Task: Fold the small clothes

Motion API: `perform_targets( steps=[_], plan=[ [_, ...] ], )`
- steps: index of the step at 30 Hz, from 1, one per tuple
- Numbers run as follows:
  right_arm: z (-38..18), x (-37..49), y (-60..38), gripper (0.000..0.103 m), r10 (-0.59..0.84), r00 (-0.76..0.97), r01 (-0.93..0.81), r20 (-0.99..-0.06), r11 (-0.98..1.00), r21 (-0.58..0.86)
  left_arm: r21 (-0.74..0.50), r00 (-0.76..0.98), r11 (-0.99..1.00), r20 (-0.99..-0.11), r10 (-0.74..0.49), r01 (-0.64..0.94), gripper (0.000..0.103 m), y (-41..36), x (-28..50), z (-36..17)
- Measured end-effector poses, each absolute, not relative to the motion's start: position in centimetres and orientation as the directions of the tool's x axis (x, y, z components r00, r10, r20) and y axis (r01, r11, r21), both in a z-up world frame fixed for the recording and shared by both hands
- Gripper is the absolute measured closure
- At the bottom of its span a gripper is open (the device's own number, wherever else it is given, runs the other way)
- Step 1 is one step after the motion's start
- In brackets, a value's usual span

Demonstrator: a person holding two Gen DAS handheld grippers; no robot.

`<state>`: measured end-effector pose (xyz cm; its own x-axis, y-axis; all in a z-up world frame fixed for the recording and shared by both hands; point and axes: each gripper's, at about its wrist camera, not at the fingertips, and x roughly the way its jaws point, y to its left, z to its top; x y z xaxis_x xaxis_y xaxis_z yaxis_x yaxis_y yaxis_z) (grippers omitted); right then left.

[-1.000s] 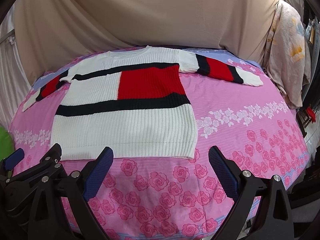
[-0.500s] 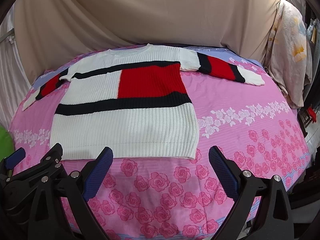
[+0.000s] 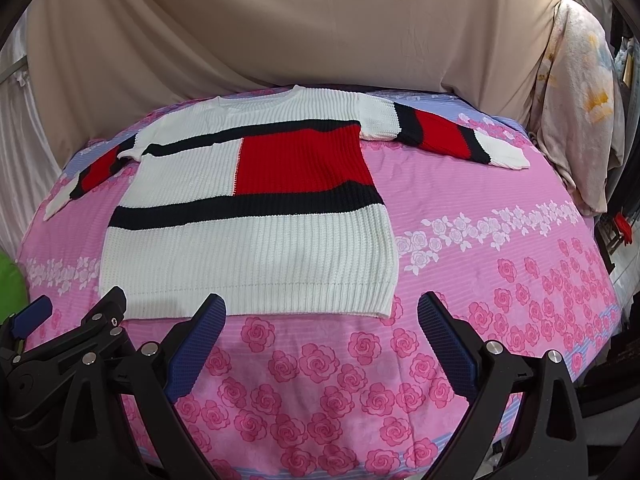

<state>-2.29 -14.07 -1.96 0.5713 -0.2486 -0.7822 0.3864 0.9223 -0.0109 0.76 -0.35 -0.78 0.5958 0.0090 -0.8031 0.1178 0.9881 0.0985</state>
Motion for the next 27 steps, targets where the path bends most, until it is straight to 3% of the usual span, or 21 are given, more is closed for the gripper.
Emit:
perform_targets(
  steps=[27],
  plan=[
    [-2.57,-2.5,-13.96,0.007,-0.246,0.564,0.387,-0.788,0.922,-0.01,0.098,0.592,0.988,-0.806,0.009,0.118,0.012,-0.42,0.81,-0.88]
  ],
)
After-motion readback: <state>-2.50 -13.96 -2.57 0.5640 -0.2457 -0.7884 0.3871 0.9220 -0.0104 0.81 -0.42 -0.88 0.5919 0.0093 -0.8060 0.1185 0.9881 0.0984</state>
